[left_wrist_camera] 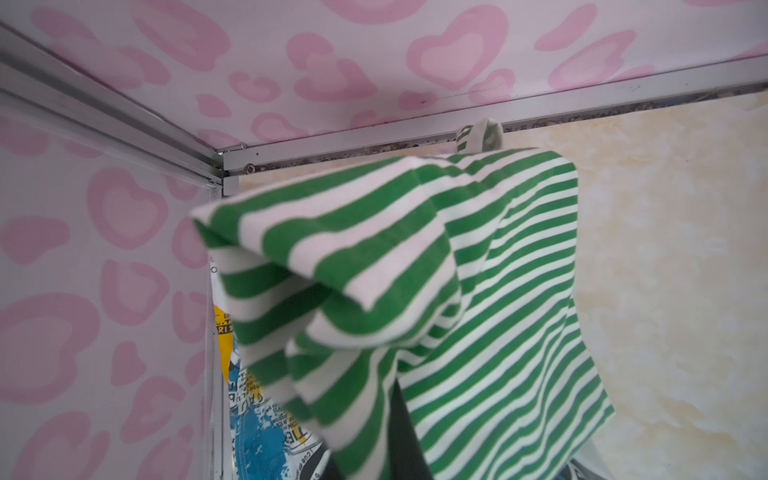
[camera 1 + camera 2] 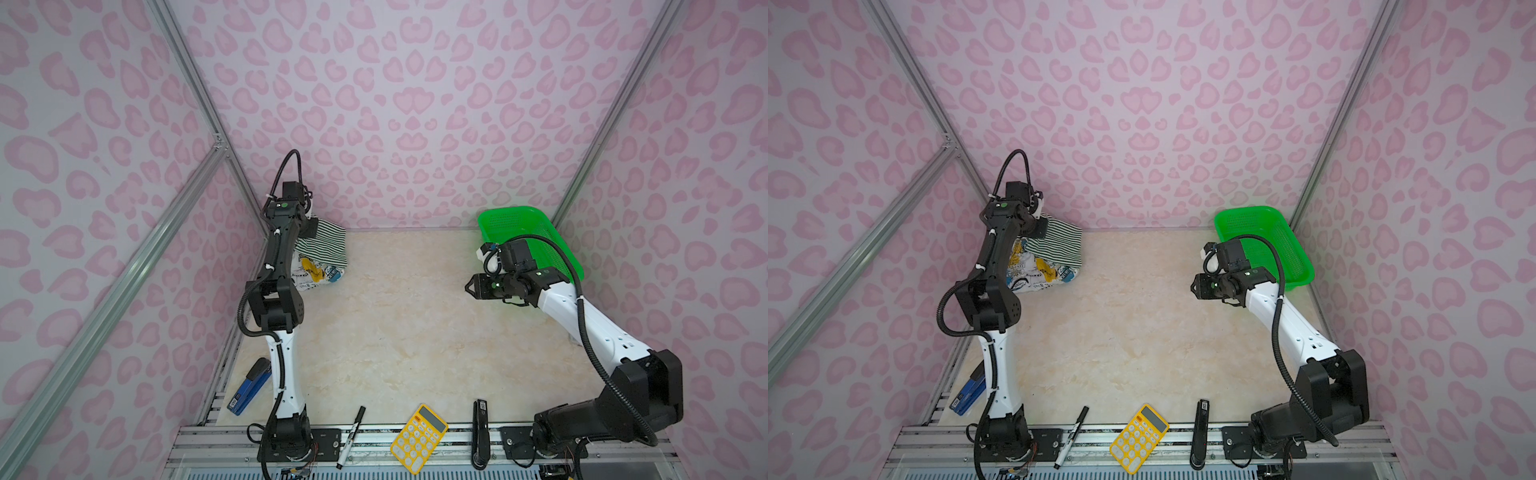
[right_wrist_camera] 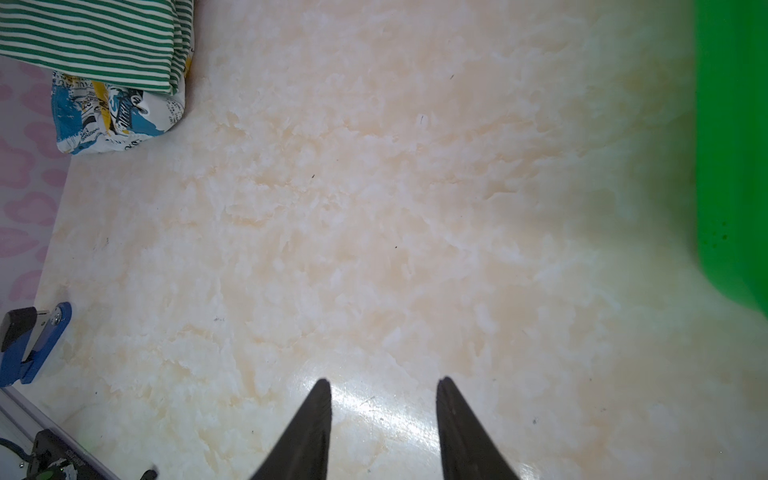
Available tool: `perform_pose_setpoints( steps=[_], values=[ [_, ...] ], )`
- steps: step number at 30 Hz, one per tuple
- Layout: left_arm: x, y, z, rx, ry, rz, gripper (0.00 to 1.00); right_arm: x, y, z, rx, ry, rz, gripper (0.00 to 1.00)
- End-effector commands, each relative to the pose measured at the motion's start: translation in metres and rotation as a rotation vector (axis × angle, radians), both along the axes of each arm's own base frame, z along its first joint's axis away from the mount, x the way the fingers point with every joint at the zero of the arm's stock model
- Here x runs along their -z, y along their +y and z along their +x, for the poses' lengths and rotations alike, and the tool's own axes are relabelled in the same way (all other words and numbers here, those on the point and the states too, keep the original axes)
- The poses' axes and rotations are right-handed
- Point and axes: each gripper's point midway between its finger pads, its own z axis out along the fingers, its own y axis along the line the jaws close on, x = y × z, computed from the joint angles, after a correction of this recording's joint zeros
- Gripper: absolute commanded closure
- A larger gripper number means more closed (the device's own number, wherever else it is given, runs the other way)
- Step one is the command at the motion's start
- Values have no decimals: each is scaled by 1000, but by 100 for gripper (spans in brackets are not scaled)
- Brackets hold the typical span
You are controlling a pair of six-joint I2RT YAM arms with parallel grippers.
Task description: Fold and stack the mixed laundry pile
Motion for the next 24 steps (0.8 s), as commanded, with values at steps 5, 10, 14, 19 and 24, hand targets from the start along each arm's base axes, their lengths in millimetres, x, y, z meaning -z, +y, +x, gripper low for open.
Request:
perform_pose_setpoints(
  steps=[5, 10, 14, 19, 24],
  values=[
    [-73, 44, -31, -72, -145, -111, 97, -1, 7, 0, -6, -13, 6, 57],
    [-11, 64, -24, -131, -50, -67, 97, -7, 4, -1, -13, -38, -11, 57],
    [17, 80, -14, -230, -40, -42, 81, -10, 2, -2, -15, -52, -23, 57],
    [27, 107, -19, -372, -32, 40, 32, -15, -7, -5, -3, -92, -60, 56],
    [-8, 92, -21, -356, -136, -51, 14, -22, -21, -3, 30, -143, -81, 55]
  ],
)
